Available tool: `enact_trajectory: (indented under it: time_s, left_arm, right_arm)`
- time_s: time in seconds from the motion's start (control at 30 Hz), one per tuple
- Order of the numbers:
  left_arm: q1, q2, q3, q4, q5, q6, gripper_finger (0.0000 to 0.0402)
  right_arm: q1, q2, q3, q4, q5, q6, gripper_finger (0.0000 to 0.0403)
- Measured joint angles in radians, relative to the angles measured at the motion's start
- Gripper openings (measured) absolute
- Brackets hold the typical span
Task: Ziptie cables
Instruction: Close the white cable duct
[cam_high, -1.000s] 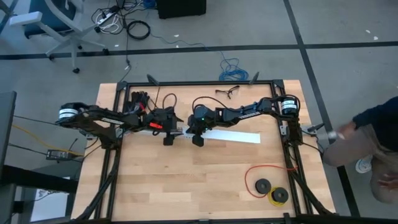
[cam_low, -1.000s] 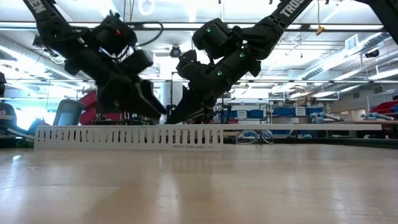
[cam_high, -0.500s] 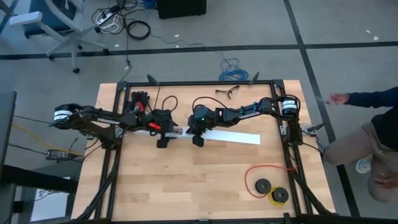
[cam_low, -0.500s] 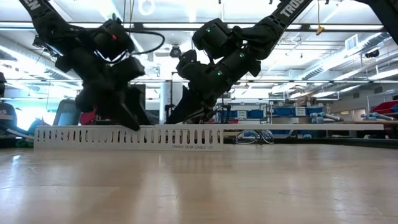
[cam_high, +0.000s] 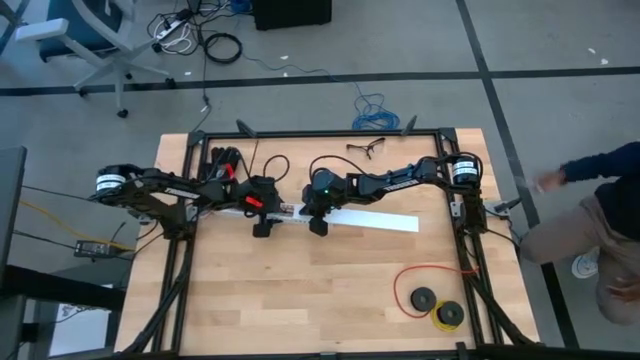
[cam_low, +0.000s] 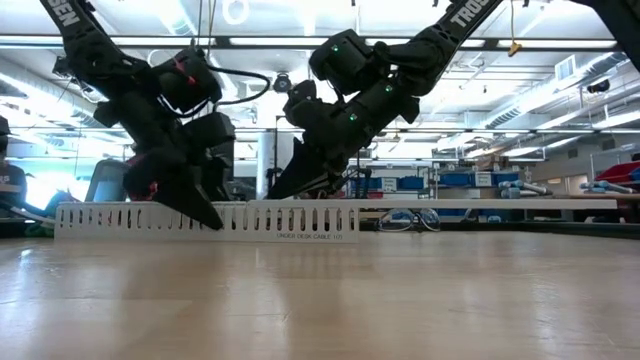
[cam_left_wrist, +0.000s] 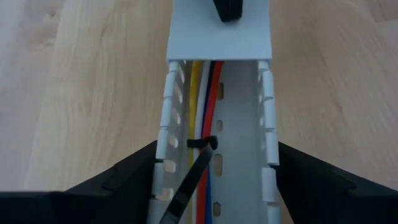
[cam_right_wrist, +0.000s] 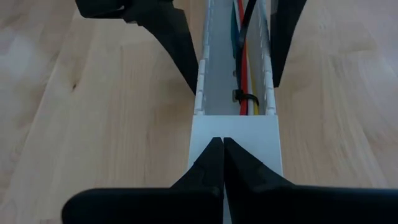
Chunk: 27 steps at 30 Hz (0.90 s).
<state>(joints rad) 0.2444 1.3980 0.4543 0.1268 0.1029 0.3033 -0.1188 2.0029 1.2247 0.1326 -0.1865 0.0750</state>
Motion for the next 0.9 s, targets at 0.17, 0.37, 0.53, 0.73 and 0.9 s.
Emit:
enact_trajectory:
  time_s: [0.17, 0.37, 0.53, 0.73, 0.9]
  left_arm:
    - [0.005, 0.018, 0.000, 0.025, 0.014, 0.000, 0.0259]
    - [0.004, 0.031, 0.001, 0.055, 0.024, 0.000, 0.0225]
    - [0.004, 0.033, -0.001, 0.080, 0.025, 0.000, 0.0220]
    - [0.004, 0.035, -0.002, 0.116, 0.041, -0.002, 0.0219]
    - [0.004, 0.035, -0.002, 0.136, 0.044, -0.004, 0.0218]
  right_arm:
    - [0.000, 0.000, 0.000, -0.001, 0.000, 0.000, 0.0000]
    - [-0.001, 0.000, 0.000, -0.001, 0.003, 0.000, 0.0000]
    - [-0.001, 0.005, 0.000, 0.001, 0.000, -0.001, 0.0000]
    - [-0.006, 0.008, -0.002, 0.039, -0.001, -0.016, 0.0000]
    - [-0.007, 0.008, -0.002, 0.051, -0.001, -0.016, 0.0000]
